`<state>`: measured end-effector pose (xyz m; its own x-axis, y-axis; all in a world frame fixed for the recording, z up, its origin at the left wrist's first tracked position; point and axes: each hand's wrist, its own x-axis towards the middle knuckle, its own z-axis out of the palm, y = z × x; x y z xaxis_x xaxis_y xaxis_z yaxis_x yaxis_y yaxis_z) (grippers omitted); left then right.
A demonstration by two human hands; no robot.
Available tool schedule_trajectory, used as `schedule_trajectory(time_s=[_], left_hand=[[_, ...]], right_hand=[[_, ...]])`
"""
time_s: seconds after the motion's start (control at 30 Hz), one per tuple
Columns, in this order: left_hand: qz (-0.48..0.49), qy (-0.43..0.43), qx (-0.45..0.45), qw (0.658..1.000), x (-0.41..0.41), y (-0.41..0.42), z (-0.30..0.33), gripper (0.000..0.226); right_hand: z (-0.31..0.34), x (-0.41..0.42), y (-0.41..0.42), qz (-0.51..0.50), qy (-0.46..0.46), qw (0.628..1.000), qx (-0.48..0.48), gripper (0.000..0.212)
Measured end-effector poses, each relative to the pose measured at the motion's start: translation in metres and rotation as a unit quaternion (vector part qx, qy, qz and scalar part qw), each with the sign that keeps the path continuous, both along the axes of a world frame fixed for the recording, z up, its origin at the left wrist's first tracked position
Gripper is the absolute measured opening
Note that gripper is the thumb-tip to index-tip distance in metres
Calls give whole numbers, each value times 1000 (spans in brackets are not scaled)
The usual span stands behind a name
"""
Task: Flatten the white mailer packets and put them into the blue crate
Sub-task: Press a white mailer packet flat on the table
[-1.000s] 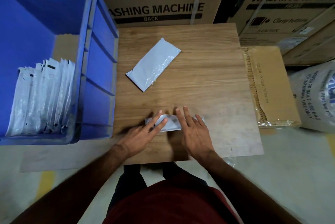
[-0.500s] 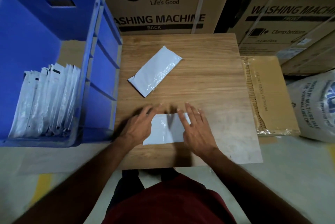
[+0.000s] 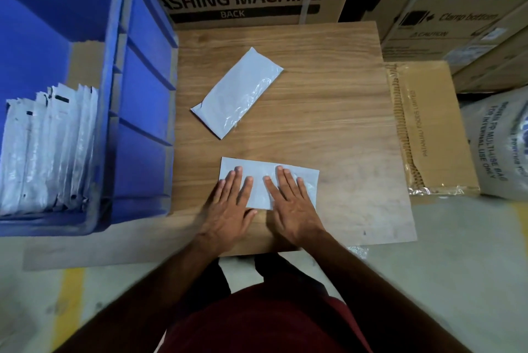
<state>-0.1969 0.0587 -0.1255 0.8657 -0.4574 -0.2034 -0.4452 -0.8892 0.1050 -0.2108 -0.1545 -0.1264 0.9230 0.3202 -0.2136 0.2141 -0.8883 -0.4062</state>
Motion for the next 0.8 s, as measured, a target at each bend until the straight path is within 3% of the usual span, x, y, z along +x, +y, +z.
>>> schedule_trajectory(time_s=[0.2,0.37,0.53,0.7,0.8], left_hand=[[-100,-1,-21,995,1,-21,-5,64],[-28,5,-2,1000,-13,-48,2,72],[-78,15,-14,997,-17,-62,-4,70],[-68,9,-10,998,-17,-62,-4,78],[-14,-16,-11,1000,-15,-42,0,88]], right_hand=[[-5,-19,-28,-71,-25,997,-7,63],[-6,-10,-42,-40,-30,999,2,60],[-10,-16,-59,-113,-29,993,-19,63],[-10,-17,-53,-123,-29,992,-23,63],[-3,-18,-37,-110,-54,992,-4,68]])
